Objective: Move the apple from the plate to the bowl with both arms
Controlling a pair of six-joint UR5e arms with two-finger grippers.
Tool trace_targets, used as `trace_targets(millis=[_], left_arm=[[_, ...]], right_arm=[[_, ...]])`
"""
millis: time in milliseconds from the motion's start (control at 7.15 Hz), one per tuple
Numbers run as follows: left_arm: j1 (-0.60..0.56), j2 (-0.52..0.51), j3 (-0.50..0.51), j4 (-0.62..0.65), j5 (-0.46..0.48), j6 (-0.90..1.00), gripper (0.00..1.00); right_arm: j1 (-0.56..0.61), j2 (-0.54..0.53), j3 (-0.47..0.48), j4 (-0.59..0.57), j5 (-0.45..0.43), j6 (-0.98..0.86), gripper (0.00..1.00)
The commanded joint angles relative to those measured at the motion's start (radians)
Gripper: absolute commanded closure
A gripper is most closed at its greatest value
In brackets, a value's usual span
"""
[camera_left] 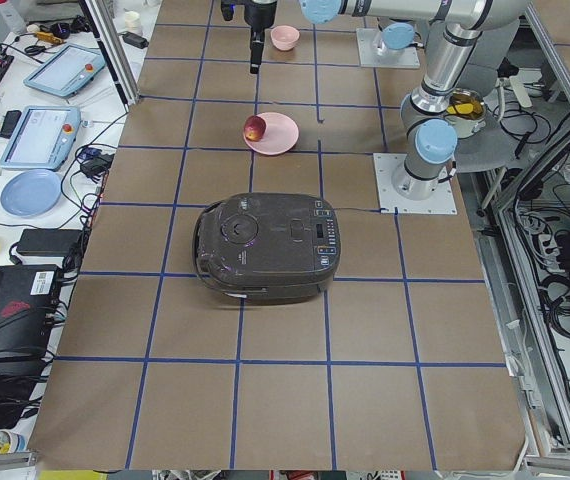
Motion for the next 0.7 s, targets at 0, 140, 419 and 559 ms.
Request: trace_targets(millis=[0,140,419,559], left_arm=[[-0.003,-0.003,-0.002,-0.005,-0.003,0.005,0.00],[-0.002,-0.005,-0.002,-0.003,-0.002,0.022,0.00],[-0.006,-0.014,0.002,-0.011,-0.003,0.025,0.00],[-0.009,-0.032,-0.002,-0.008,-0.019,0.022,0.00]], right_arm=[[-0.100,0.043,0.048,-0.081,0.041,-0.202,0.00],[-0.128,0.070,0.116,-0.164,0.042,-0.239,0.00],[-0.192,0.075,0.277,-0.365,0.042,-0.381,0.00],[-0.200,0.075,0.359,-0.440,0.042,-0.399,0.00]])
